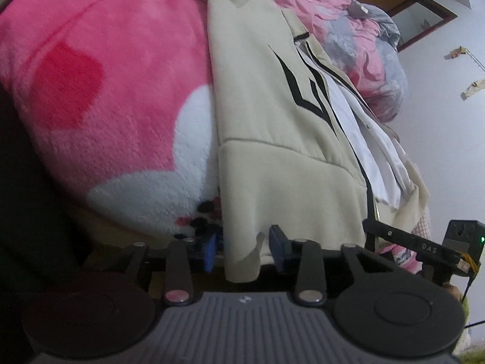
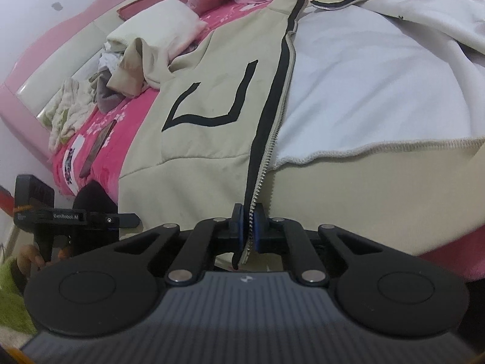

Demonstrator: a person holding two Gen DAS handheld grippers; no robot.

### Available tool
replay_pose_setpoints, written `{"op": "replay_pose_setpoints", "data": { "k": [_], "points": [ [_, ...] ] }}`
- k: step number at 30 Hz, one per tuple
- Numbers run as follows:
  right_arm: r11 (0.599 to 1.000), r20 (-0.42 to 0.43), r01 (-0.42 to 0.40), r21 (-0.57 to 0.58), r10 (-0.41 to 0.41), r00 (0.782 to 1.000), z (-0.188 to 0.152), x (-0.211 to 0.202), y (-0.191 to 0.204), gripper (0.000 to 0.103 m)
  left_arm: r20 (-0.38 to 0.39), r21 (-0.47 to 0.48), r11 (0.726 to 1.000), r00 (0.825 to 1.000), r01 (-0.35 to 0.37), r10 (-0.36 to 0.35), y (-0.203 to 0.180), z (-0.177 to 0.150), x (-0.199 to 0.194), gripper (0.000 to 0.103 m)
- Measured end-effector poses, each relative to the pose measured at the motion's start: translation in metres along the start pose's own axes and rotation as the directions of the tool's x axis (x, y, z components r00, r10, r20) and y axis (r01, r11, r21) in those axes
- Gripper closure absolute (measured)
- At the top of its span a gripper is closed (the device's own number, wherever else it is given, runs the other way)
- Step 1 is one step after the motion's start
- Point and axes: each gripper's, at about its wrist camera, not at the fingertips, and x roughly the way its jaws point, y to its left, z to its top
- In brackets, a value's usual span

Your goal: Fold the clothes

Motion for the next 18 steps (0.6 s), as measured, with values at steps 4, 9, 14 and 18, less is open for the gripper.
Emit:
{"op": "replay_pose_setpoints", "data": {
  "k": [4, 9, 14, 18],
  "points": [
    [1.0, -0.006, 0.0, 0.0, 0.0, 1.0, -0.0012, 0.0012, -0.0019, 0.099, -0.014, 0.012, 1.0, 1.0, 0.015, -0.014, -0.0002, -0.002, 0.0014, 0.084],
    [1.0, -0.015, 0.011, -0.013, -0.011, 1.0, -0.0006, 0.0019, -0.0005, 0.099, -0.028, 0.027, 0.999, 0.999, 0.022, -0.021, -0.0013, -0.0031, 0.0025, 0.097],
    [0.997, -0.024, 0.039, -0.064, -0.041, 0.999, 0.0002, 0.0018, 0.0033, 0.099, -0.039, 0.043, 0.999, 0.999, 0.014, -0.013, -0.0036, -0.0025, 0.0029, 0.097],
    [0.998, -0.024, 0.031, -0.054, -0.033, 0.999, 0.0012, 0.0037, -0.0017, 0.099, -0.047, 0.056, 0.998, 0.999, 0.009, -0.006, -0.0054, -0.002, 0.0033, 0.097]
  ]
}}
